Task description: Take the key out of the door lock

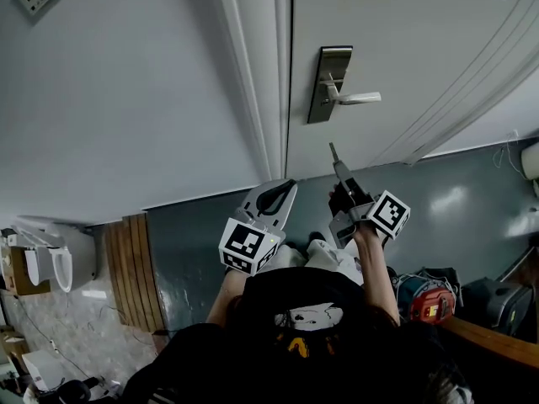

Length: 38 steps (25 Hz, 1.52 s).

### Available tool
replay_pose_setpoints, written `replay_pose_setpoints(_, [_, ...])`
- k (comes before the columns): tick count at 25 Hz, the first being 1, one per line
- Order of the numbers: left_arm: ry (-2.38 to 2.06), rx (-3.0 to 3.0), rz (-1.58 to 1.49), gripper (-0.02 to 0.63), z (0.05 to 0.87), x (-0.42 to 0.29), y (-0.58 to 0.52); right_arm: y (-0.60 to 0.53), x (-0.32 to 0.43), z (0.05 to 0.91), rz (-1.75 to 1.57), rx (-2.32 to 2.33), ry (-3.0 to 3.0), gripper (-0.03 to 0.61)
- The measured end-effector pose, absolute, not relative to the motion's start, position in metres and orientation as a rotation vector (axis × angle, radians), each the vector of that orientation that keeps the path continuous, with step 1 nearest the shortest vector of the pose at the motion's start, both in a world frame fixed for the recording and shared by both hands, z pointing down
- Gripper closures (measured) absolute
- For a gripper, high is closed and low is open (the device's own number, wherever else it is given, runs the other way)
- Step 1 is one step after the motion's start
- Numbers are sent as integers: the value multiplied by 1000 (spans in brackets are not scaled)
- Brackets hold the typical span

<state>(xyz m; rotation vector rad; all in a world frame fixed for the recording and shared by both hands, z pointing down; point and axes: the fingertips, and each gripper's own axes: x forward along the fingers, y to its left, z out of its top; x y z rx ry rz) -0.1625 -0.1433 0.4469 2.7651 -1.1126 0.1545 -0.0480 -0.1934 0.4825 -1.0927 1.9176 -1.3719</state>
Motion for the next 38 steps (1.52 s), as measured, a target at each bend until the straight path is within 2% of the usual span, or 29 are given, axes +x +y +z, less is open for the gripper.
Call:
replay_pose_setpoints(12, [-1105, 2748, 145, 604, 452, -157, -132, -152, -45, 464, -1300, -1132, 2057, 558])
replay_pose_setpoints(21, [-1162, 2729, 176, 604, 450, -132, -113, -117, -11, 459, -1254, -1164, 2112, 558])
replay_pose_setpoints(38, [-1341, 2669, 177, 604, 439, -93, -17, -23, 35, 453, -1130, -1148, 2333, 558])
